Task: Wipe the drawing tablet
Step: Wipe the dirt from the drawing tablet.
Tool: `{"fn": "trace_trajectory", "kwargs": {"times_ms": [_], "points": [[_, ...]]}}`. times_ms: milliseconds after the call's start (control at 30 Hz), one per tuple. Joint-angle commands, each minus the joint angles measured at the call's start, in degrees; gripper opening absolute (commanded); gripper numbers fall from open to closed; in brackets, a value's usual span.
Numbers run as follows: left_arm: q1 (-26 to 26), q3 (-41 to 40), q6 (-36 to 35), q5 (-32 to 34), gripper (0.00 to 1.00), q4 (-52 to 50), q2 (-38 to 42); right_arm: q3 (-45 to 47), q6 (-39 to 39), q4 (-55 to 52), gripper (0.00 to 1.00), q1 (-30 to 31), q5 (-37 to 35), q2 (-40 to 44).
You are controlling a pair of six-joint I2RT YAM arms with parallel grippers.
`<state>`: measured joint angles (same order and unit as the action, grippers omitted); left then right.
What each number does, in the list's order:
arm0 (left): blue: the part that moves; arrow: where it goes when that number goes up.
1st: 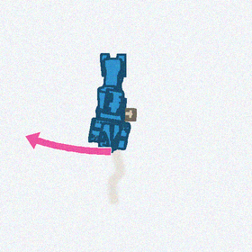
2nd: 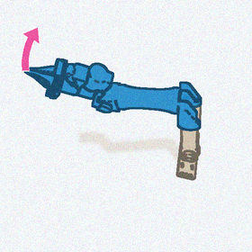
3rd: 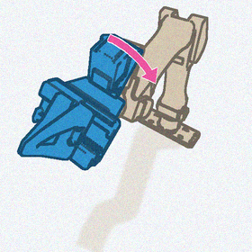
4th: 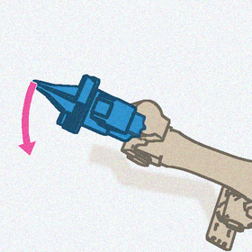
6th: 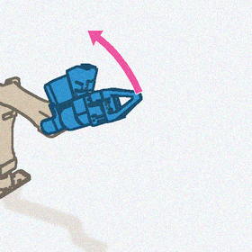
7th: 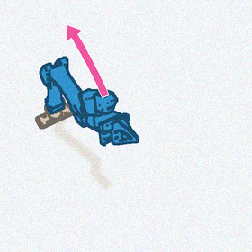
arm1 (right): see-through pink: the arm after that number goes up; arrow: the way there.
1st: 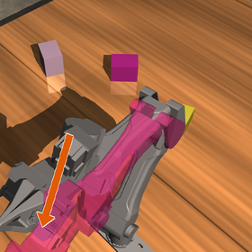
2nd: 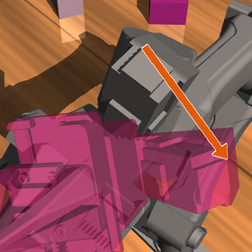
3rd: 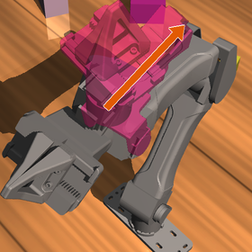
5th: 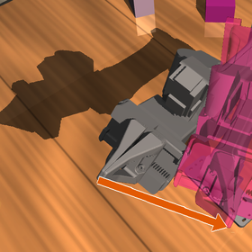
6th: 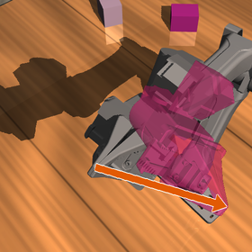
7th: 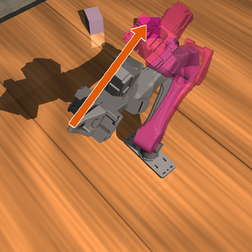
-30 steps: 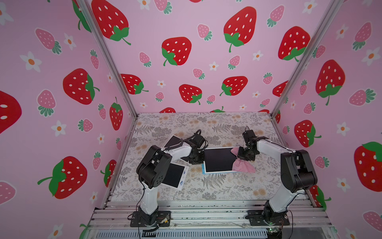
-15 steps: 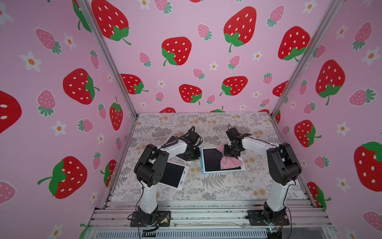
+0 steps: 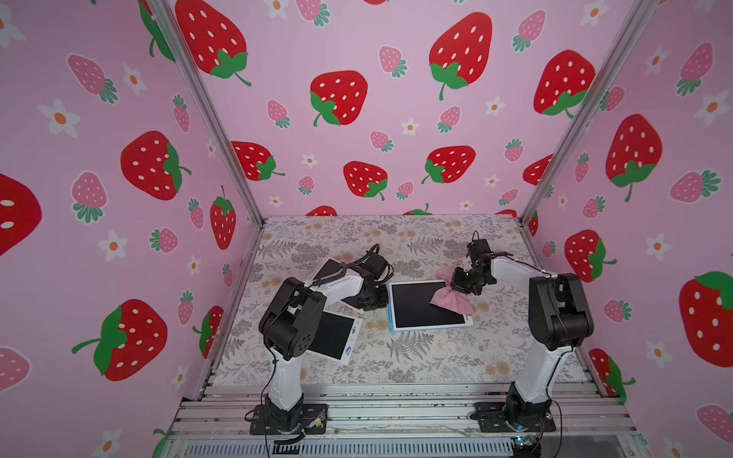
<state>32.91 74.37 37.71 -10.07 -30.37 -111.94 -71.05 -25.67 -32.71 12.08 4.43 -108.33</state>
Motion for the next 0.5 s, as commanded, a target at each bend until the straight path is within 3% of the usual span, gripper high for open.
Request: {"fn": "trace_trajectory", "kwargs": {"times_ms": [0, 167, 467], "points": [[1.0, 2.9, 1.3, 0.0, 0.37, -4.7, -3.9, 1.3, 1.3, -2.1, 0.0, 3.2, -0.8, -0.8], [1.3, 5.4, 1.4, 0.7, 0.38, -6.1, -7.1, 0.6, 1.2, -2.7, 0.0, 6.4, -2.1, -1.0], [2.4, 9.7, 1.9, 8.4, 0.28, -13.8, -12.3, 0.1, 3.7, -5.2, 0.0, -0.2, -3.3, 0.2]]}}
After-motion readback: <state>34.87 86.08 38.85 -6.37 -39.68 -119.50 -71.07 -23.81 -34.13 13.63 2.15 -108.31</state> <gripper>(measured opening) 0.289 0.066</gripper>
